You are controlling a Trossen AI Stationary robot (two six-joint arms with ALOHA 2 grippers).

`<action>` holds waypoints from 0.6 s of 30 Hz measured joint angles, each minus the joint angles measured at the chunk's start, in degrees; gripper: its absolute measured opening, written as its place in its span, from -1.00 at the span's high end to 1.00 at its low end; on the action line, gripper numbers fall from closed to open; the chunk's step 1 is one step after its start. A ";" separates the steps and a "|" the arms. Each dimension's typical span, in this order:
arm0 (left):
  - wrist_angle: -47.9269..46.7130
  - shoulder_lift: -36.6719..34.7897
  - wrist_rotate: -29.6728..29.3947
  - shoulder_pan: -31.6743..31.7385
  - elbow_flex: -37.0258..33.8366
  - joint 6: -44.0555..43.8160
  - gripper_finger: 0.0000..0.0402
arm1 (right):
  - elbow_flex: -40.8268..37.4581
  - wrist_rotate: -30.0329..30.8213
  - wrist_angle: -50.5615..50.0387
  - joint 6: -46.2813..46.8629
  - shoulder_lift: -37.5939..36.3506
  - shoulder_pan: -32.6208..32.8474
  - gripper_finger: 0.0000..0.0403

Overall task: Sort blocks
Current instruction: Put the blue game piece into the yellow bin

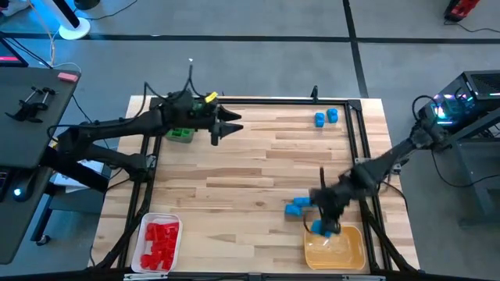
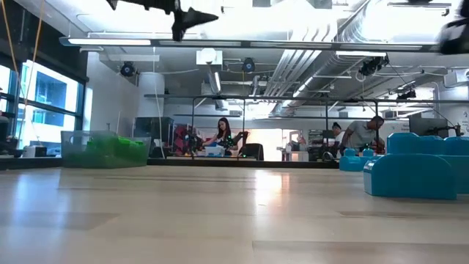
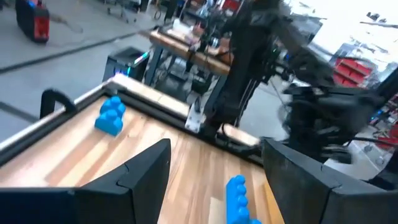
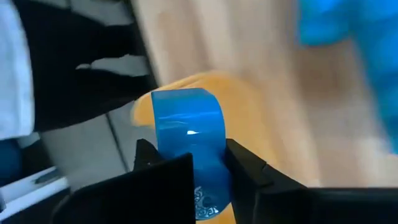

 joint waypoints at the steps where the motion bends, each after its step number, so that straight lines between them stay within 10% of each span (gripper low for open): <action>1: -0.07 0.73 0.08 0.00 0.00 -0.05 -0.19 | -0.27 0.41 2.09 2.03 0.61 2.21 0.88; 7: -0.01 3.73 2.44 -0.02 -0.03 -1.37 -0.19 | -0.46 2.23 2.45 14.90 5.53 7.78 0.63; 18: 0.97 2.13 2.62 0.02 -0.04 -1.56 -0.19 | 1.47 -6.48 -0.12 5.95 6.59 6.01 0.06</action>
